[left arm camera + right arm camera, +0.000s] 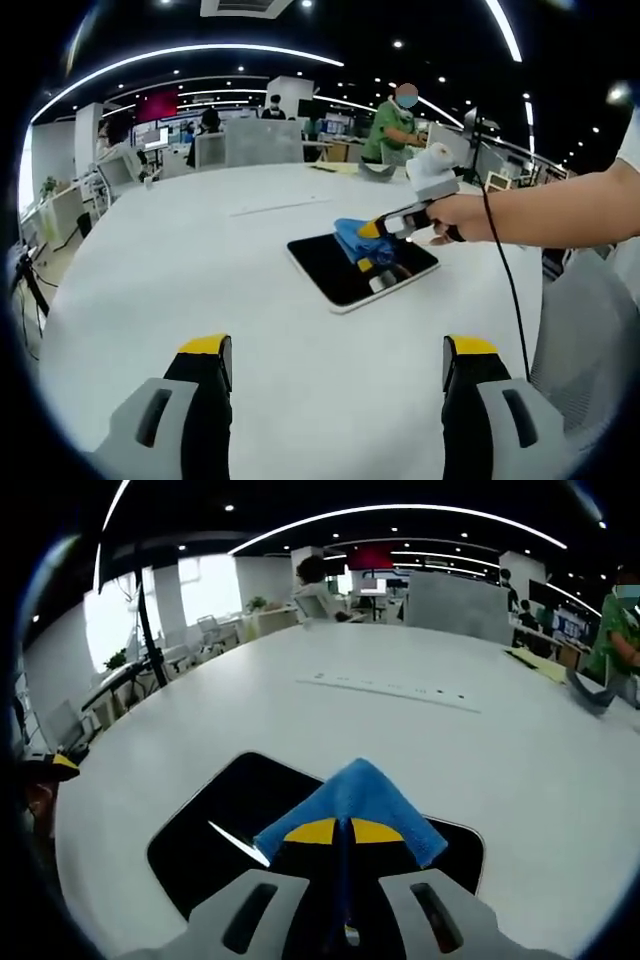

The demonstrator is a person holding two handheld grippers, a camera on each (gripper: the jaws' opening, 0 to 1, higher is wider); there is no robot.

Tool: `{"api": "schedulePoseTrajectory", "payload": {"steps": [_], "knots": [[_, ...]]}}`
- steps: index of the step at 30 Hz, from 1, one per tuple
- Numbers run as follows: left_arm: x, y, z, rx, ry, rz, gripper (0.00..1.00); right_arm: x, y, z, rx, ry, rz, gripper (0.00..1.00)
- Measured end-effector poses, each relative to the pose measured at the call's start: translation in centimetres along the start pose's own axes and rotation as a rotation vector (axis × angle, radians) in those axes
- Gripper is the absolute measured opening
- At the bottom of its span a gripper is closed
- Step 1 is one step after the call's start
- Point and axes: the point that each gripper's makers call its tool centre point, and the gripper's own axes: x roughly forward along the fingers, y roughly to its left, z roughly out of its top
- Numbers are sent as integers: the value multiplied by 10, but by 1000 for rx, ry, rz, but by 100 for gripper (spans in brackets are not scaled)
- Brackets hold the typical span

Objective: Wipe the mirror surface with the cleaning cloth until all visible marks leave the cleaned area.

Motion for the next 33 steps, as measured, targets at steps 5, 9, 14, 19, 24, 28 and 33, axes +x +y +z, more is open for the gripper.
{"api": "schedulePoseTrajectory", "payload": {"steps": [5,9,14,19,24,28,33], "knots": [[-1,0,0,0,1,0,87,-3,-7,-2,6,-1,-15,0],[-1,-2,-1,1,4,0,87,-7,-12,-3,14,-3,-28,0],[-1,-3,0,7,3,-3,87,-11,-20,-6,29,-8,-45,0],[0,-3,0,6,3,-5,87,-14,-24,-8,36,-10,-55,0],[1,-4,0,7,2,-8,87,-14,-24,-8,35,-9,-57,0],[0,-4,0,4,2,-5,87,-14,-24,-8,33,-8,-56,0],[-2,-5,-3,1,5,-3,87,-13,-24,-8,35,-11,-54,0]]}}
